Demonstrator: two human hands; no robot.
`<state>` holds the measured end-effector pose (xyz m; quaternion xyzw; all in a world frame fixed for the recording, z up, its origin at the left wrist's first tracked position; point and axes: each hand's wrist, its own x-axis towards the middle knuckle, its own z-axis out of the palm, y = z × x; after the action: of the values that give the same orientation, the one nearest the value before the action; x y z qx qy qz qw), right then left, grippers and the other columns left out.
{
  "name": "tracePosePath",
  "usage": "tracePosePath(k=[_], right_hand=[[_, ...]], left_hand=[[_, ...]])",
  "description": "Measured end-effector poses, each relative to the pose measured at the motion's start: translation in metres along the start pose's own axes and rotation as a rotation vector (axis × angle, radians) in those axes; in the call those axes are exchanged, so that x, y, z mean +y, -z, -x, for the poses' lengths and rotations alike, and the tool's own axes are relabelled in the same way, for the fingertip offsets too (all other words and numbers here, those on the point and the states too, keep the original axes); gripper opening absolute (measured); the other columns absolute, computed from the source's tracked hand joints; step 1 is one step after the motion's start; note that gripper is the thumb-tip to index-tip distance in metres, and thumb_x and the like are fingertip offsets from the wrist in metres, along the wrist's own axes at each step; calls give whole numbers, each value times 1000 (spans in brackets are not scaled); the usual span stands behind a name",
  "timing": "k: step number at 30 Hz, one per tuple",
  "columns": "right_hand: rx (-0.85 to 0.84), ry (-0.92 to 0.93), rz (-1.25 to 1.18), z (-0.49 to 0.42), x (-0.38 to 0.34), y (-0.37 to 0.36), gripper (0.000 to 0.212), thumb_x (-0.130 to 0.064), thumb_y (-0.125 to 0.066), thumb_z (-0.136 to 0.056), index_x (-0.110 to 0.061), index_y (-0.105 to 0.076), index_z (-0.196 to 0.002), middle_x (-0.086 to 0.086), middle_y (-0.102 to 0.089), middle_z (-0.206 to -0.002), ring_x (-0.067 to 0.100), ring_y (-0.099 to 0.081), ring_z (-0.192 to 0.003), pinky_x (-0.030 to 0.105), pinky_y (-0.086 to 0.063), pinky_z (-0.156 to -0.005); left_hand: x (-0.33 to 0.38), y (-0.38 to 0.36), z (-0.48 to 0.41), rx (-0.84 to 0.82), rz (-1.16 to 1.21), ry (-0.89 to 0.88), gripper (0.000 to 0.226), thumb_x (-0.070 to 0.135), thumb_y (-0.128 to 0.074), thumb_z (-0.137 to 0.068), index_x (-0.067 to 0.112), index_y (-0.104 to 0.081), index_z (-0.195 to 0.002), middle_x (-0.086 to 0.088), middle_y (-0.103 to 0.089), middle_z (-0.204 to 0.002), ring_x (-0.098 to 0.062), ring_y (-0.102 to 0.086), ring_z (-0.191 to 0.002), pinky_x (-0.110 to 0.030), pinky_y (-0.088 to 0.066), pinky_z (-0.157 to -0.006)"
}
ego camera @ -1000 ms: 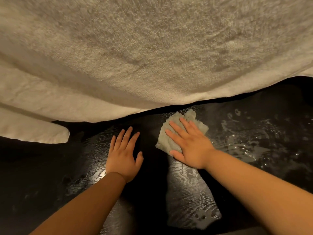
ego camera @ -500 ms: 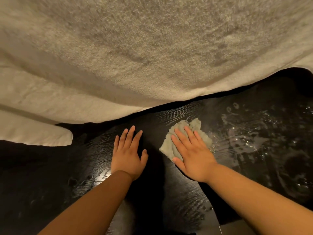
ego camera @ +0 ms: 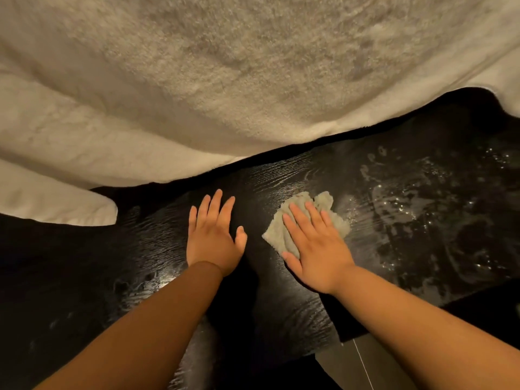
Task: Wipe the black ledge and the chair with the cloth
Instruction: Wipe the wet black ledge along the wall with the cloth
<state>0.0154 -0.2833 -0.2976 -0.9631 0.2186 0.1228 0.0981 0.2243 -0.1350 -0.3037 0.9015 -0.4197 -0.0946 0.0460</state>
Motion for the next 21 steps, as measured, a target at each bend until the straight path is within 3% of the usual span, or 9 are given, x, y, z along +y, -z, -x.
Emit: tracePosePath(k=[4, 8, 10, 15, 18, 21], right_hand=[[28, 68, 59, -23, 31, 3, 81, -69, -28, -98, -22, -20, -163, 6, -10, -171, 34, 2, -158, 56, -7, -126], [20, -226, 36, -53, 44, 12, 83, -71, -14, -97, -24, -3, -164, 4, 5, -172, 33, 15, -156, 53, 5, -126], [52, -291, -44, -43, 26, 7, 81, -67, -14, -98, -23, -3, -164, 4, 7, -172, 32, 16, -156, 53, 5, -126], [125, -101, -24, 32, -27, -20, 77, -61, -33, -101, -16, -22, -163, 9, -10, -171, 35, 4, -157, 59, -9, -125], [111, 33, 4, 29, -1, -20, 78, -64, -39, -99, -20, -27, -162, 6, -15, -171, 35, -2, -158, 58, -12, -125], [121, -130, 19, -1, 33, -10, 83, -69, -26, -97, -18, -23, -162, 10, -15, -170, 39, -3, -157, 58, -8, -126]], left_hand=[[-2, 2, 2, 17, 25, -22, 73, 52, -40, -92, 26, -37, -160, -5, -24, -172, -29, -18, -159, -54, -13, -129], [-2, 1, 3, 16, 19, -25, 72, 52, -39, -94, 26, -34, -161, -4, -21, -172, -28, -15, -159, -53, -11, -130], [-2, 2, 3, 15, 20, -23, 72, 53, -38, -94, 27, -33, -162, -3, -20, -173, -27, -13, -159, -52, -10, -130], [-1, 3, 2, 5, -14, -20, 72, 55, -32, -96, 29, -26, -164, -1, -14, -174, -25, -8, -160, -51, -7, -131], [-2, 3, 4, 26, -8, -28, 73, 55, -31, -96, 28, -29, -163, -3, -16, -174, -26, -11, -160, -52, -9, -130], [-4, 3, 5, 25, 4, -32, 72, 55, -34, -97, 28, -30, -163, -3, -17, -174, -27, -11, -160, -52, -10, -130]])
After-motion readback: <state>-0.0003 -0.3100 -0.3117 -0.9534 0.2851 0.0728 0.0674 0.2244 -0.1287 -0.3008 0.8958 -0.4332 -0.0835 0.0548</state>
